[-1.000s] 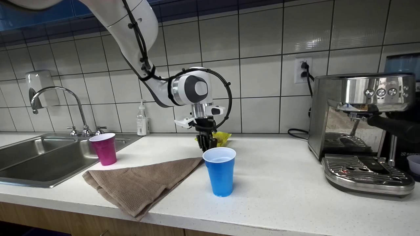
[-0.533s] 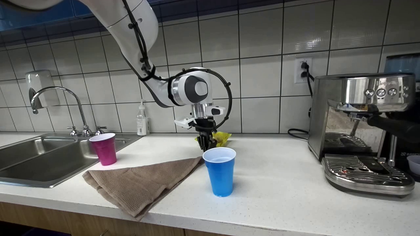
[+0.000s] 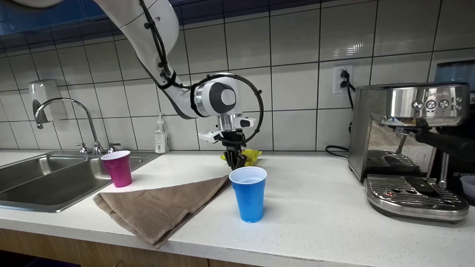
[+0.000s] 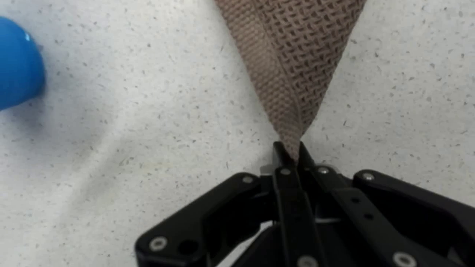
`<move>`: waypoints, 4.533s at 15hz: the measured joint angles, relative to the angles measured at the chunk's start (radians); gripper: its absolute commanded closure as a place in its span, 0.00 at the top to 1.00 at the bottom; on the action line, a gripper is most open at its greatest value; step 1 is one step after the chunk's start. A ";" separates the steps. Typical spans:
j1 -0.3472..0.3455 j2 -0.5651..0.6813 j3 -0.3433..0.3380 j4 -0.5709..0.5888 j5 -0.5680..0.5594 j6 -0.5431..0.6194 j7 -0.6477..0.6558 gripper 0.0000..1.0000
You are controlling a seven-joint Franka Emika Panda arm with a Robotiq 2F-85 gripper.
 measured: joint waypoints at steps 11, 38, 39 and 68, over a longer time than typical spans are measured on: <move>-0.006 -0.066 0.000 -0.005 -0.001 0.008 0.000 0.01; 0.026 -0.192 -0.012 -0.095 -0.116 0.096 0.031 0.01; 0.030 -0.200 -0.012 -0.101 -0.121 0.096 0.035 0.01; 0.050 -0.537 0.077 -0.397 -0.239 0.097 0.143 0.01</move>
